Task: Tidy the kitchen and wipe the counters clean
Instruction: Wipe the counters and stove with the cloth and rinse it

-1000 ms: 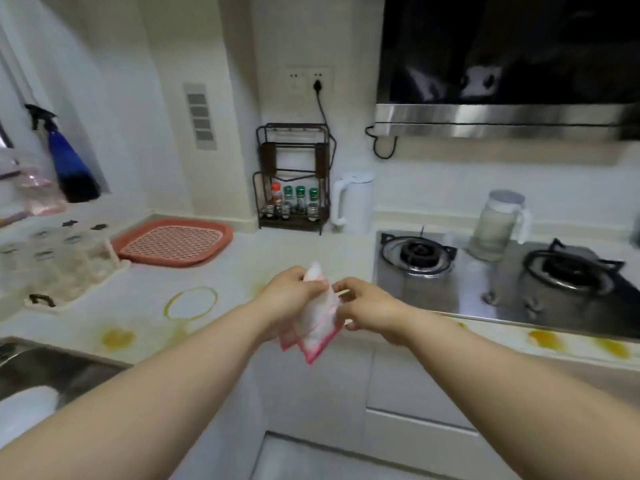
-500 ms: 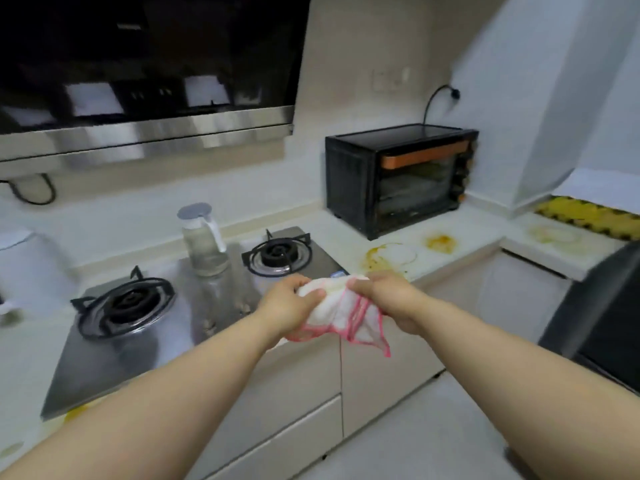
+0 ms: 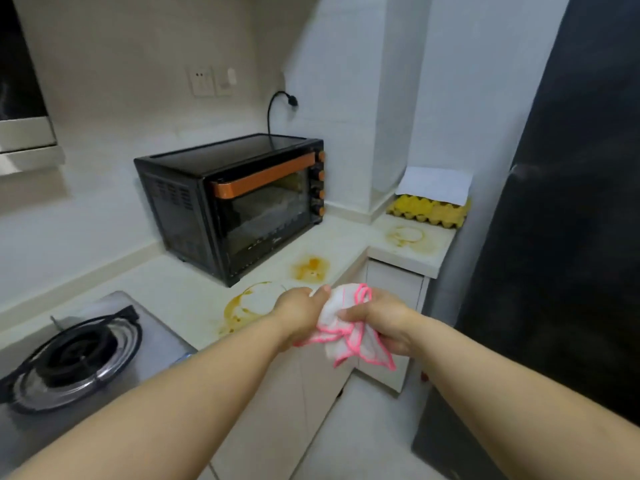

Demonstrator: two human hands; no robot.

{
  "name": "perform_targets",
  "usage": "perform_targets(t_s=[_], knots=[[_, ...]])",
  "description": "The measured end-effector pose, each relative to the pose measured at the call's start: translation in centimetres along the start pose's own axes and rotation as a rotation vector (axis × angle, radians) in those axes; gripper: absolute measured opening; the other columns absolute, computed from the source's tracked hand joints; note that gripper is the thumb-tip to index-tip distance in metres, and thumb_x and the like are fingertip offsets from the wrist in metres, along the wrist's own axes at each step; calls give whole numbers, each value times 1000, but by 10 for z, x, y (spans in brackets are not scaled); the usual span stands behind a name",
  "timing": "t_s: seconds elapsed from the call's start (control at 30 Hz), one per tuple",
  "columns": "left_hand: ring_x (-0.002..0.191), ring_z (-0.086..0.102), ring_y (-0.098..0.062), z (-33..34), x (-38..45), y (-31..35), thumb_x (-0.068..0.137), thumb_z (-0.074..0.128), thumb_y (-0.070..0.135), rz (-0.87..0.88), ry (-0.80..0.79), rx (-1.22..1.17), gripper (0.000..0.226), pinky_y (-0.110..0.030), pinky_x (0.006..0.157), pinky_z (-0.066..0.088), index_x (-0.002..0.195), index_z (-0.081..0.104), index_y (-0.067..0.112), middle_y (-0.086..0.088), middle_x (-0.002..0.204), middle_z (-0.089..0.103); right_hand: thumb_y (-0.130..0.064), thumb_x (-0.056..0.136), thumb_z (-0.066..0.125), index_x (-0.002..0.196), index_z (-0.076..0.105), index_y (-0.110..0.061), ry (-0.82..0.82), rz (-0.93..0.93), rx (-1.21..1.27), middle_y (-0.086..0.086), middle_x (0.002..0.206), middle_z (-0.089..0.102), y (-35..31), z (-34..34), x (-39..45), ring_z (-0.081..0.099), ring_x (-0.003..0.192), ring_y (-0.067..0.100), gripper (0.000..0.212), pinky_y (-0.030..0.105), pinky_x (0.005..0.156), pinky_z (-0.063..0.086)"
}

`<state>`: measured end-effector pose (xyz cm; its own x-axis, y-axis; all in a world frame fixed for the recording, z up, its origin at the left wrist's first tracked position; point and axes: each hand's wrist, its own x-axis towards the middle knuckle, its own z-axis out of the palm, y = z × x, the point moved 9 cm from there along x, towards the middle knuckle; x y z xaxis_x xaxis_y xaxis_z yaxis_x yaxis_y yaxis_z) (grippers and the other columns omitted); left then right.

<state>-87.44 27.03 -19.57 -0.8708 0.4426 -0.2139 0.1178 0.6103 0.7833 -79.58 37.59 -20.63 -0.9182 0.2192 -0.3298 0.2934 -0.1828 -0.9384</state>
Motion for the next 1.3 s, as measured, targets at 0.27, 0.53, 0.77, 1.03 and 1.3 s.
perform_targets(t_s=[0.27, 0.53, 0.77, 1.03, 1.3], knots=[[97, 63, -34, 24, 135, 47, 98, 45, 36, 70, -120, -2, 38, -38, 83, 52, 108, 61, 3, -19, 107, 65, 3, 91, 47, 111, 60, -5, 227, 117, -124, 21, 93, 66, -29, -80, 93, 62, 70, 23, 25, 33, 65, 53], [64, 49, -16, 92, 240, 92, 93, 49, 9, 13, -273, -56, 8, -23, 55, 39, 87, 51, 14, -7, 86, 52, -6, 91, 48, 113, 47, -6, 846, 87, -168, 10, 98, 53, -44, -243, 157, 55, 86, 25, 22, 35, 71, 50], [118, 51, -24, 130, 335, 110, 96, 50, 26, 25, -274, 222, 32, -28, 97, 41, 126, 53, 15, -8, 130, 53, -10, 93, 48, 126, 45, -9, 1119, 192, -266, 16, 123, 52, -60, -344, 217, 54, 110, 35, 33, 30, 67, 44], [127, 46, -26, 162, 434, 91, 96, 46, 22, -1, -321, 308, 44, -30, 106, 38, 139, 43, 12, -10, 143, 43, -25, 92, 55, 129, 45, -16, 1233, 302, -521, 15, 126, 37, -41, -398, 268, 49, 108, 35, 39, 42, 88, 44], [139, 33, -27, 183, 510, 77, 100, 37, 25, 93, -396, 435, 46, -29, 112, 25, 143, 38, 12, -8, 152, 34, -27, 85, 60, 118, 50, -17, 1005, 481, -656, 9, 102, 49, -2, -397, 328, 54, 85, 30, 36, 39, 74, 54]])
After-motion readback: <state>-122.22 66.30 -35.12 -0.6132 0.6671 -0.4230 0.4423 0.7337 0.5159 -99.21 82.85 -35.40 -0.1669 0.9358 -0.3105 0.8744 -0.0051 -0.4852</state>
